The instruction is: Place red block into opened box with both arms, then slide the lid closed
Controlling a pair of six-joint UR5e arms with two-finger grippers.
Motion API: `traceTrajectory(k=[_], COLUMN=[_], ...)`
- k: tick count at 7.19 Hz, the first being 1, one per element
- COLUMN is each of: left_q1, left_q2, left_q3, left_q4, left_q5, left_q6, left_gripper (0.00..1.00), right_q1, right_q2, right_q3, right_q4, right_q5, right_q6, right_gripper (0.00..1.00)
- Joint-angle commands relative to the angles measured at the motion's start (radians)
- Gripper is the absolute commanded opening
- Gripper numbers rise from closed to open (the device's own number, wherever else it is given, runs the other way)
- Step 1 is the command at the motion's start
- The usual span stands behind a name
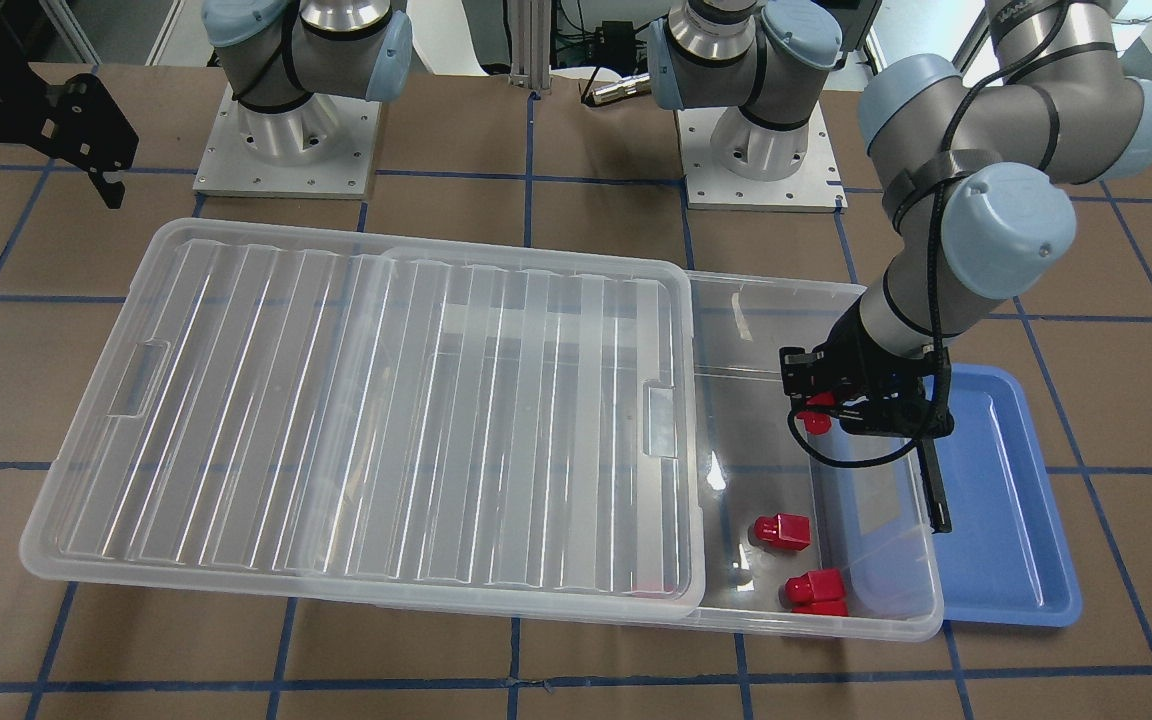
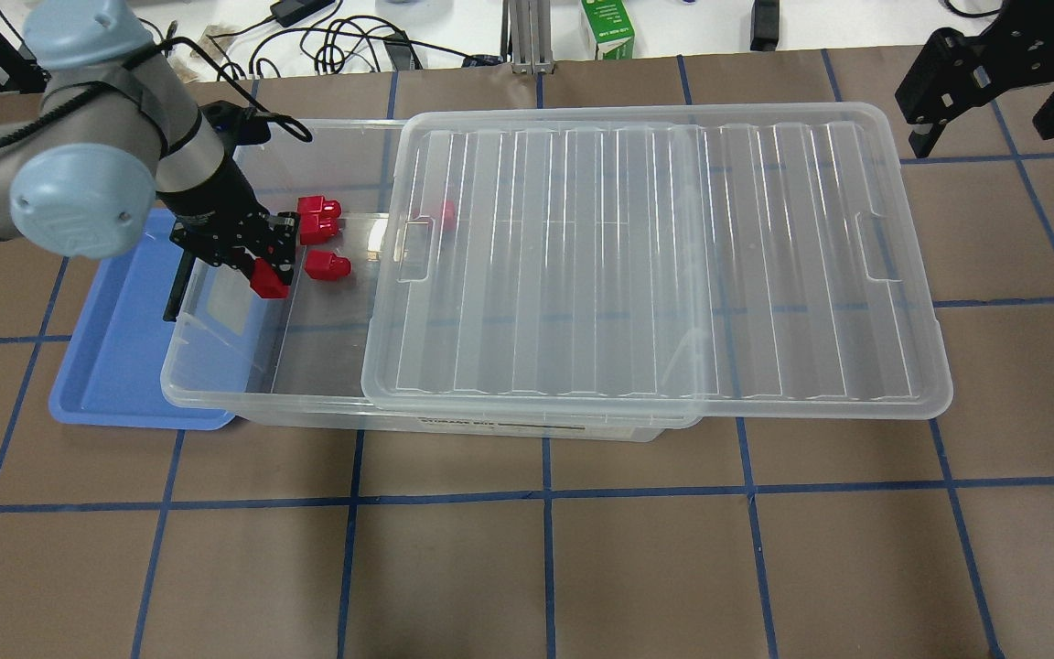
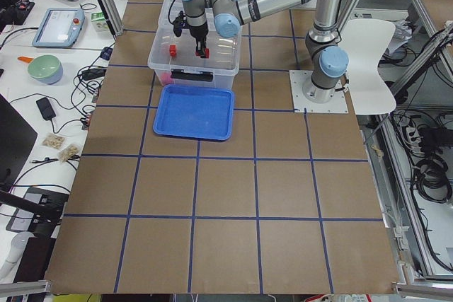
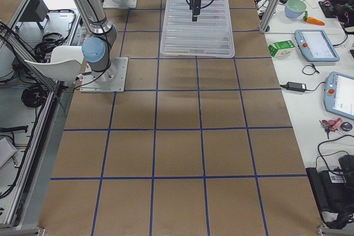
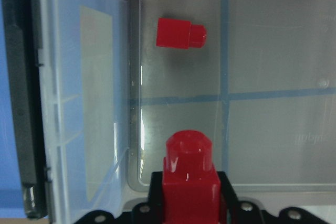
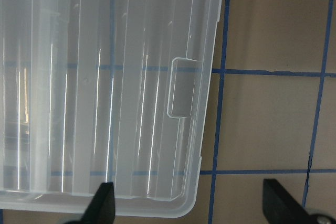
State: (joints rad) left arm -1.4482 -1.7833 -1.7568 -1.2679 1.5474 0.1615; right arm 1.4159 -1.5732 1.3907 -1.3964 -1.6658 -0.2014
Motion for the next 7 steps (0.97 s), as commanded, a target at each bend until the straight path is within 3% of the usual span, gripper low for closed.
traceTrajectory(k=[1, 4, 7], left_q1=[-0.026, -0.032, -0.031], left_q2=[-0.021, -0.048, -0.082], left_q3=[-0.055, -0.147, -0.167], left_q4=[0.083, 0.212, 0.219], left_q5=[-0.004, -0.009, -0.01], left_q6=[-0.013, -0.004, -0.019], left_gripper=[0.0, 0.0, 0.0], right_q1=[0.011, 0.011, 0.009], right_q2=[-0.002, -0.002, 0.001], right_q3=[0.007, 0.013, 0.016], right_q4=[0.002, 0.005, 0.01], right_q5=[-0.005, -0.006, -0.011], right_q6=[0.02, 0.02, 0.005], right_gripper=[1.0, 1.0, 1.0])
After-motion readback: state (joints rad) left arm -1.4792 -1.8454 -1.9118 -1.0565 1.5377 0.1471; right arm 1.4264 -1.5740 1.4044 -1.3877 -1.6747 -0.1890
